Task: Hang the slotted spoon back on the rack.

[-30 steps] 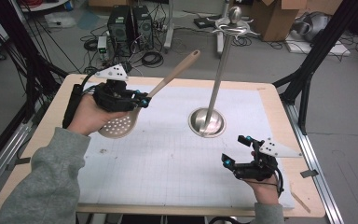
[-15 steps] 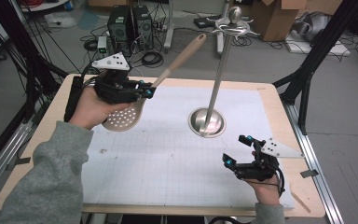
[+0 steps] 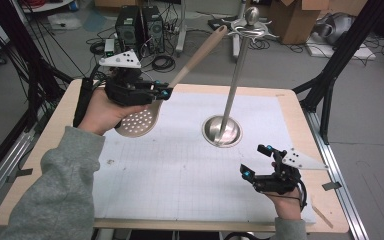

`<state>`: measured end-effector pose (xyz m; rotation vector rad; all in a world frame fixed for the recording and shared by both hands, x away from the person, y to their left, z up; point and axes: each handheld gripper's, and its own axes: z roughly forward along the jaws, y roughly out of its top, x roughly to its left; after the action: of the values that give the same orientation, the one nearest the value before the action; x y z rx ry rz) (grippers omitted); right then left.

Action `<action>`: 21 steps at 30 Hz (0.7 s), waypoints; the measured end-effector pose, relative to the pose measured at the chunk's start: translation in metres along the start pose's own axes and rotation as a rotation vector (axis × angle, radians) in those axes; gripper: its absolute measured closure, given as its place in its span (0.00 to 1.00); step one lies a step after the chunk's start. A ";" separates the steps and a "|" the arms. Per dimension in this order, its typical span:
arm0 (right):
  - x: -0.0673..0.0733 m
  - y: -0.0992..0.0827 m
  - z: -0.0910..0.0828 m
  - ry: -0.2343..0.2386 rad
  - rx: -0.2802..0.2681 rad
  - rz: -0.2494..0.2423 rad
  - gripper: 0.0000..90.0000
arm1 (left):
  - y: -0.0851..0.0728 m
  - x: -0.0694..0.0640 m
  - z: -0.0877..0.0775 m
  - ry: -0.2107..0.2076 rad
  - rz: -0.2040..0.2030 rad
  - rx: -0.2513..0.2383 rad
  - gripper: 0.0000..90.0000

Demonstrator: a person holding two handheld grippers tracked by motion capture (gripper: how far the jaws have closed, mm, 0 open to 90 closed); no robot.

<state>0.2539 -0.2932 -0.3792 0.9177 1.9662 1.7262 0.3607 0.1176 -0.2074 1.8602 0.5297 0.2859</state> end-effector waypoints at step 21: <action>-0.003 -0.001 -0.004 -0.010 -0.011 0.003 0.03 | -0.001 0.001 0.018 -0.012 -0.008 0.024 0.87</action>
<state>0.2530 -0.2984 -0.3793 0.9240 1.9479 1.7298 0.3688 0.1038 -0.2145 1.8811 0.5343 0.2641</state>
